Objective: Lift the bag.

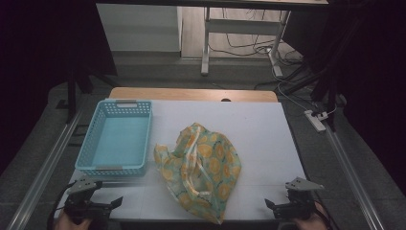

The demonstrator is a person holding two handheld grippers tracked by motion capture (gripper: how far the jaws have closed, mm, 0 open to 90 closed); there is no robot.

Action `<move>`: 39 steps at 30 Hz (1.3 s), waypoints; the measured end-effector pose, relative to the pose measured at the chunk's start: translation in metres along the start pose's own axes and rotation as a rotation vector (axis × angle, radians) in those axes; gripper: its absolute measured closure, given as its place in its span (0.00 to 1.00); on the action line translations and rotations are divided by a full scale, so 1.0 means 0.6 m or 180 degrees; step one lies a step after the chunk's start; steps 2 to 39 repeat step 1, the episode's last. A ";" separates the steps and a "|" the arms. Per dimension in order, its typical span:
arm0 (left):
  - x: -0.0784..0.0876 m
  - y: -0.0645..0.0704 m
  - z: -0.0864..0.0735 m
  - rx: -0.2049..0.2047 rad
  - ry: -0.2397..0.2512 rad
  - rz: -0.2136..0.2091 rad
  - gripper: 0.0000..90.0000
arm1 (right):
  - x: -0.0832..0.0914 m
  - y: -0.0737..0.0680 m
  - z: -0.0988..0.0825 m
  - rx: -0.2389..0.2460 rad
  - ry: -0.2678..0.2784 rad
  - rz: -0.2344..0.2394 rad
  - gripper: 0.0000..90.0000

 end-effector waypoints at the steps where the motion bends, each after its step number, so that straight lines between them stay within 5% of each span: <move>1: 0.000 -0.001 0.000 0.0014 -0.0004 -0.0013 0.00 | 0.000 0.001 0.000 -0.0003 0.0003 0.0006 0.00; 39: 0.000 -0.001 0.000 0.0014 -0.0004 -0.0013 0.00 | 0.000 0.001 0.000 -0.0003 0.0003 0.0006 0.00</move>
Point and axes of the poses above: each handheld gripper's, and its own axes: x roughly backward along the jaws, z roughly out of its top, y roughly to its right, the point moved 2 cm from there along -x, roughly forward along the jaws, and after that the axes turned 13 degrees about -y, right-handed, at the moved point
